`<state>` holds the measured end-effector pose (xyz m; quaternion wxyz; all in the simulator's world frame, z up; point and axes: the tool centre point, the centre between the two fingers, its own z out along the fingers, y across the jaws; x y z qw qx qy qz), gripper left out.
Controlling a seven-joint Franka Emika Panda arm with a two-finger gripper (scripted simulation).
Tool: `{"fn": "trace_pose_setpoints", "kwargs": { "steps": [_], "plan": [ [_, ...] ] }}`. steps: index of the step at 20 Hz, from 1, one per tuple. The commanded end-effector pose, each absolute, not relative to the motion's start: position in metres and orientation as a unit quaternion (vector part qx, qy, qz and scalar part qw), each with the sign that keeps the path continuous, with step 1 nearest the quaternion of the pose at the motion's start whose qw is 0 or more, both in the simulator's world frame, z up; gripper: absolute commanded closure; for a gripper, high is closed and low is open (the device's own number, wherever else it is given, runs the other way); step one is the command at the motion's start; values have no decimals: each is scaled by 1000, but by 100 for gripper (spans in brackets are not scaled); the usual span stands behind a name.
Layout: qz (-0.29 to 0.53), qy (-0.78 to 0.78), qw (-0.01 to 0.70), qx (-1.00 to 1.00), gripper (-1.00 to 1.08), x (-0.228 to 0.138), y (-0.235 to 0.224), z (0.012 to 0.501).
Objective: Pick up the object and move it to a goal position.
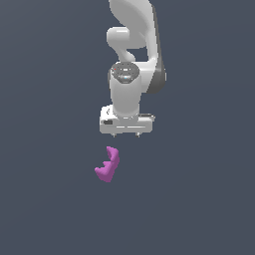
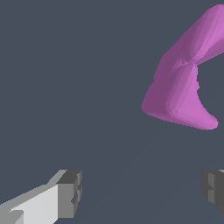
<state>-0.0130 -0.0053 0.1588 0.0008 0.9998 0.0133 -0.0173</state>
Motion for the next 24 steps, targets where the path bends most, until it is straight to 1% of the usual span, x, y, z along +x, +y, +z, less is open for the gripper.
{"fn": "trace_pose_setpoints", "kwargs": {
  "steps": [1, 11, 17, 24],
  "plan": [
    [-17, 13, 1, 1000, -92, -13, -5, 159],
    [-2, 32, 0, 999, -92, -7, 27, 175],
    [-3, 23, 0, 1000, -92, -3, 22, 173],
    [-3, -19, -2, 1000, -92, 15, 2, 169]
  ]
}}
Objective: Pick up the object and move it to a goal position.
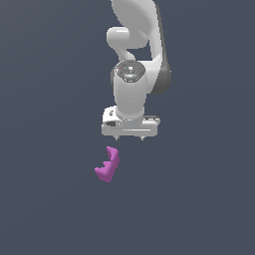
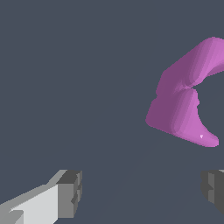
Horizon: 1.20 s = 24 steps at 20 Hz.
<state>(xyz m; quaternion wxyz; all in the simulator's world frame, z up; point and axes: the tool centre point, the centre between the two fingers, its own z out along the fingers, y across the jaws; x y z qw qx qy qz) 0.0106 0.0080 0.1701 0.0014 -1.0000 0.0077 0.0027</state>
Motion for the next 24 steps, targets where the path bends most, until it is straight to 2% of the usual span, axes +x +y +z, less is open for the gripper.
{"fn": "trace_pose_setpoints", "kwargs": {
  "steps": [1, 13, 24],
  "plan": [
    [3, 28, 2, -1000, -92, 19, -2, 168],
    [1, 148, 1, -989, -92, 66, -64, 151],
    [0, 180, 0, -984, -92, 77, -83, 146]
  ]
}}
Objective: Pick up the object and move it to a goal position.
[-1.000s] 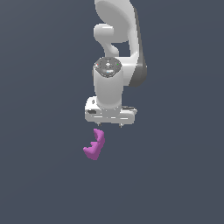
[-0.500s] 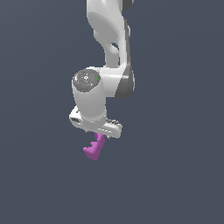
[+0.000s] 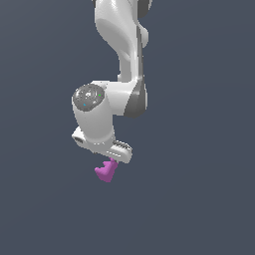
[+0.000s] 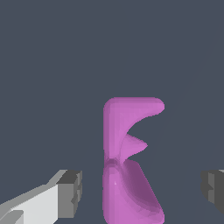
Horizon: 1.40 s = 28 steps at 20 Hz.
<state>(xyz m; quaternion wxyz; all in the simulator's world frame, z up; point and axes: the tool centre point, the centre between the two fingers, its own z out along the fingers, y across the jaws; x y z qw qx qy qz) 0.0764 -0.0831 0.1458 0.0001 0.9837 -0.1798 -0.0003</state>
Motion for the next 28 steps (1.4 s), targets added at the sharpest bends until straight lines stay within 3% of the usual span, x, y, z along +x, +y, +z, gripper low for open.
{"fn": "trace_pose_setpoints", "kwargs": {
  "steps": [1, 12, 19, 20, 28],
  "plan": [
    [0, -180, 0, 984, -92, 77, -83, 145],
    [0, -181, 0, 983, -92, 76, -83, 100],
    [0, -182, 0, 983, -92, 77, -84, 96],
    [0, -182, 0, 983, 108, 77, -84, 96],
    [0, -182, 0, 983, 108, 77, -84, 96]
  ]
}}
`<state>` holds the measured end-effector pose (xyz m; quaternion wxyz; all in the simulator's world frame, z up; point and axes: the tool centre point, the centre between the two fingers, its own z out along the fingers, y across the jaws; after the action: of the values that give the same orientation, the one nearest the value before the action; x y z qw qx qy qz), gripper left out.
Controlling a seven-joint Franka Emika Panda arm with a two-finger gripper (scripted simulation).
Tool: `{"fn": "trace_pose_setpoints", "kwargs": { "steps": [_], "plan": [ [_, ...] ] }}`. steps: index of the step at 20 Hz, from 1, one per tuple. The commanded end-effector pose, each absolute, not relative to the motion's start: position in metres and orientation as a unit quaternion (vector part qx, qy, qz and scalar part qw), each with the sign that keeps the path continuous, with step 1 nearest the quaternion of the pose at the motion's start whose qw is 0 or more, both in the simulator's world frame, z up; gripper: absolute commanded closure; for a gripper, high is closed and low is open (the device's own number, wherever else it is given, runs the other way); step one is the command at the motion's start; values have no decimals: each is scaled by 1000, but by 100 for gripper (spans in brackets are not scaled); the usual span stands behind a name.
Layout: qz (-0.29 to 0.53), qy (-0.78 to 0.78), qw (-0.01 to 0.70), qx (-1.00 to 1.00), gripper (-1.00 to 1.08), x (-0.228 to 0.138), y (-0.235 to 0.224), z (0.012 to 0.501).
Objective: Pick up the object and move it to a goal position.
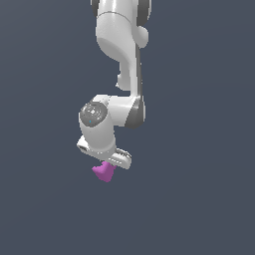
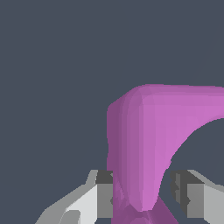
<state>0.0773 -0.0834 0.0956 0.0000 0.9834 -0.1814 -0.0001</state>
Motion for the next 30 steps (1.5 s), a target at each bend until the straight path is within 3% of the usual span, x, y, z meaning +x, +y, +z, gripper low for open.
{"fn": "trace_pose_setpoints", "kwargs": {
  "steps": [1, 14, 30],
  "plan": [
    [0, -182, 0, 983, 108, 77, -84, 96],
    [18, -213, -2, 977, 108, 80, -62, 133],
    [83, -322, -7, 943, 108, 90, 12, 268]
  ]
}}
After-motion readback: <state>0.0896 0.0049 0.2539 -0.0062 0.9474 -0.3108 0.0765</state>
